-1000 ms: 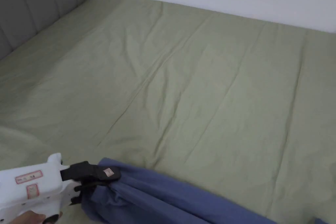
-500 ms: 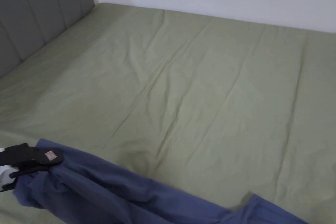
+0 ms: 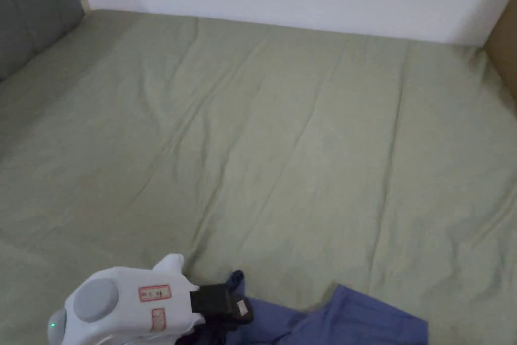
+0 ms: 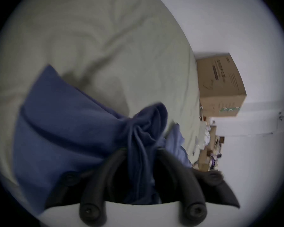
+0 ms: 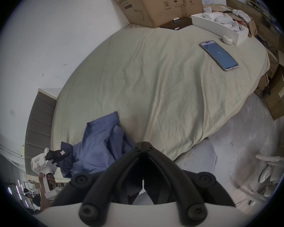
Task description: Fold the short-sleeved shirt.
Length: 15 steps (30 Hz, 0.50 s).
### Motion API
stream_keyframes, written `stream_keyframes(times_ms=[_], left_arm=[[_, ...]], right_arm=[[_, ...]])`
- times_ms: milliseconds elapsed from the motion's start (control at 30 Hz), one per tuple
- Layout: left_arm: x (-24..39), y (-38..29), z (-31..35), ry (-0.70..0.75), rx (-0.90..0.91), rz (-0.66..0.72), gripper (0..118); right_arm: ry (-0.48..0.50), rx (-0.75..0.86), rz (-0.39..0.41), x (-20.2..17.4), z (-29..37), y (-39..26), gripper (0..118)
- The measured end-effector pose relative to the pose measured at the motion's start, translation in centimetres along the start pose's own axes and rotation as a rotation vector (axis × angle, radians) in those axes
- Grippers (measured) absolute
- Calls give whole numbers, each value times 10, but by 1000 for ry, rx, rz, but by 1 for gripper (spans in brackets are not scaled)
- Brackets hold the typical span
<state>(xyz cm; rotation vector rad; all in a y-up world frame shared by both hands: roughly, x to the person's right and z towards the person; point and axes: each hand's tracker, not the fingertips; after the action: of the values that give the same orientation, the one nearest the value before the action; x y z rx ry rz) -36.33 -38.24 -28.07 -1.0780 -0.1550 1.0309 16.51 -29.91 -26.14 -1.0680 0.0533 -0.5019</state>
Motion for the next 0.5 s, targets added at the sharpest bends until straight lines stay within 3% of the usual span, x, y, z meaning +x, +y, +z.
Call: stream_keyframes(times_ms=[33, 100, 133, 200, 267, 300, 333, 367, 433, 500], left_arm=[[1, -3, -1, -94, -2, -1, 56], [2, -4, 0, -252, -11, 42, 89], [4, -2, 2, -301, -18, 62, 98], [10, 0, 8, -332, -3, 79, 97], [10, 4, 22, -311, -5, 75, 87], [9, 2, 30, -292, 15, 68, 65], [15, -1, 41, -221, 70, 41, 22], [17, -3, 48, -84, 95, 4, 2], [14, -10, 54, 161, 103, -83, 3], [4, -18, 45, 293, 62, -162, 3]], right_arm=[[-2, -7, -7, 1, -2, -1, 0], [-4, -22, -12, 0, -7, -2, 0], [-1, -31, -11, -2, -10, -2, 0], [12, -51, 2, -6, -15, -2, 0], [25, -65, 20, -7, -24, -5, 0], [32, -68, 28, -9, -25, -5, 0], [40, -70, 37, -11, -26, -5, 0], [49, -72, 45, -16, -25, -6, 0], [59, -79, 54, -18, -27, -8, 0], [61, -94, 64, -19, -29, -9, 0]])
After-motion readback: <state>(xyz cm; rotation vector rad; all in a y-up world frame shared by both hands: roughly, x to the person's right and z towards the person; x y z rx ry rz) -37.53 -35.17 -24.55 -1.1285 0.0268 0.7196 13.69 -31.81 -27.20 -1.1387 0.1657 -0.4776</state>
